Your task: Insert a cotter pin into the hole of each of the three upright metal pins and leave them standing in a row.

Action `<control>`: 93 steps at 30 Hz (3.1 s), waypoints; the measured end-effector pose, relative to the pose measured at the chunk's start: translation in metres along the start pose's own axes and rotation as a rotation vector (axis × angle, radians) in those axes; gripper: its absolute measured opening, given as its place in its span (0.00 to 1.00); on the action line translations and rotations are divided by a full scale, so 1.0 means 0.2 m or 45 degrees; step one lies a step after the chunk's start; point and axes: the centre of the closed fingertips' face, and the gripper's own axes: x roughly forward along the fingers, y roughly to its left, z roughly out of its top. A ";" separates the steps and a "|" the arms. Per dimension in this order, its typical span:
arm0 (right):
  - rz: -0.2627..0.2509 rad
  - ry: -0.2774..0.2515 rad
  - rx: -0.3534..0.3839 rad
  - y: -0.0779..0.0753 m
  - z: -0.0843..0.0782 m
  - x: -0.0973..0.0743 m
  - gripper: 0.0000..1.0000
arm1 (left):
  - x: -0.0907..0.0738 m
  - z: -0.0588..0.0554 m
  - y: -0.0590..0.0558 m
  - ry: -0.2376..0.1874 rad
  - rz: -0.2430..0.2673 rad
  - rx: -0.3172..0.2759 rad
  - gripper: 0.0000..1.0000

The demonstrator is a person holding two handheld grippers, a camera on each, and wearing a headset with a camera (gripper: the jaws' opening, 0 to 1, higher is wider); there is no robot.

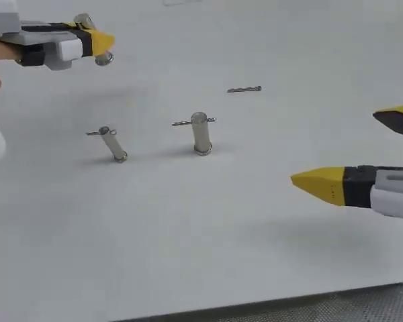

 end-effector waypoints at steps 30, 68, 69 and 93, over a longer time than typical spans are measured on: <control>0.087 -0.067 -0.042 0.11 0.07 -0.02 0.88 | -0.37 -0.20 -0.76 -0.015 -0.041 -0.014 0.10; 0.171 0.016 -0.111 0.23 -0.01 0.05 0.86 | -0.16 -0.54 -0.91 0.121 0.027 -0.105 0.10; 0.171 0.016 -0.111 0.23 -0.01 0.05 0.85 | -0.16 -0.55 -0.91 0.124 0.025 -0.100 0.10; 0.182 0.011 -0.107 0.24 -0.02 0.07 0.85 | -0.16 -0.53 -0.96 0.094 -0.034 -0.043 0.12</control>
